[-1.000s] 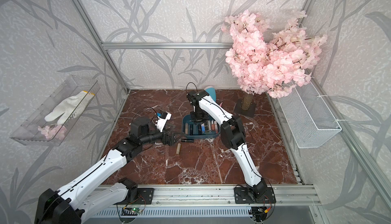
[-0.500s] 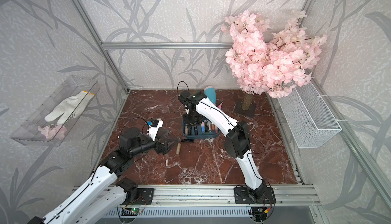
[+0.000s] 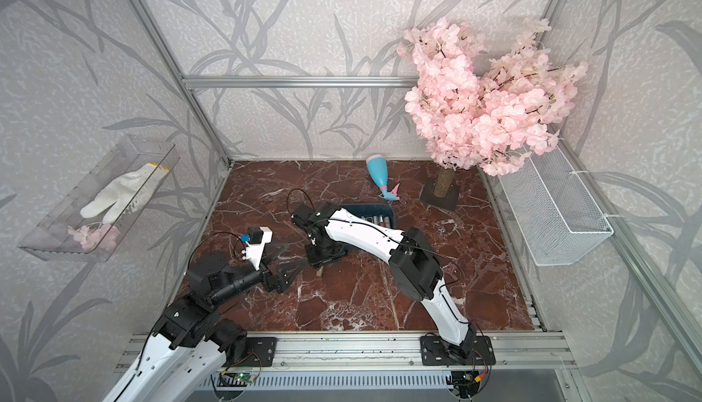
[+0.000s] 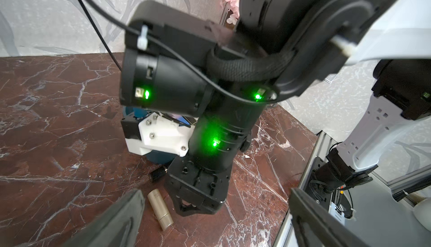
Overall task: Put the lipstick into the storage box
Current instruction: Pick up the lipstick at the center of the board.
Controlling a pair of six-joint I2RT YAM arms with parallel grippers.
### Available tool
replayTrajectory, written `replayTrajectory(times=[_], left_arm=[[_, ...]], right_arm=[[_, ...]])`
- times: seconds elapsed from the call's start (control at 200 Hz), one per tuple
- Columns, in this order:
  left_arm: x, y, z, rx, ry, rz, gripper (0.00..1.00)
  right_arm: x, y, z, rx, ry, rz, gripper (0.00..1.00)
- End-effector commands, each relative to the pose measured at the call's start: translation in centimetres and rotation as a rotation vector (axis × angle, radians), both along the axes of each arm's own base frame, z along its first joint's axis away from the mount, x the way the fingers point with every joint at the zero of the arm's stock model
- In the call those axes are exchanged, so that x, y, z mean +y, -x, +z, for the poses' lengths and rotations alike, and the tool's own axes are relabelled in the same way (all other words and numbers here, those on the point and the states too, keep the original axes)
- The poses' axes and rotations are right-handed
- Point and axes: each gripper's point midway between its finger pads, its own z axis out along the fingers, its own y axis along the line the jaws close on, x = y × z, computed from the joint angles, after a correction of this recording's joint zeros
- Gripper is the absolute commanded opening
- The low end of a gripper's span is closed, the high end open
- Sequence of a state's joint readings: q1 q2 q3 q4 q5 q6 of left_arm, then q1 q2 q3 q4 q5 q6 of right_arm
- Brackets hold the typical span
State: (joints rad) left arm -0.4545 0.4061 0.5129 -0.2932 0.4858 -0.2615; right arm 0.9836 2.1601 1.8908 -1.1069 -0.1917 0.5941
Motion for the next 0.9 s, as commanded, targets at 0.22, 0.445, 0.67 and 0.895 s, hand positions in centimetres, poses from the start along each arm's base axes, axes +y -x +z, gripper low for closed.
replayTrajectory(times=[0.22, 0.445, 0.67, 0.895], left_arm=[[-0.1, 0.6, -0.6, 0.036, -0.022, -0.025, 1.00], [-0.4, 0.7, -1.2, 0.045, -0.030, -0.047, 1.00], [-0.5, 0.7, -1.3, 0.041, -0.037, -0.056, 1.00], [-0.6, 1.0, -1.6, 0.035, -0.060, -0.082, 1.00]], right_arm=[[1.3, -1.0, -2.0, -0.005, -0.025, -0.039, 0.43], [2.0, -1.4, -3.4, 0.009, 0.000, -0.040, 0.44], [2.3, -1.8, -4.7, 0.025, 0.031, -0.068, 0.43], [2.6, -2.3, -5.6, 0.029, 0.067, -0.067, 0.43]])
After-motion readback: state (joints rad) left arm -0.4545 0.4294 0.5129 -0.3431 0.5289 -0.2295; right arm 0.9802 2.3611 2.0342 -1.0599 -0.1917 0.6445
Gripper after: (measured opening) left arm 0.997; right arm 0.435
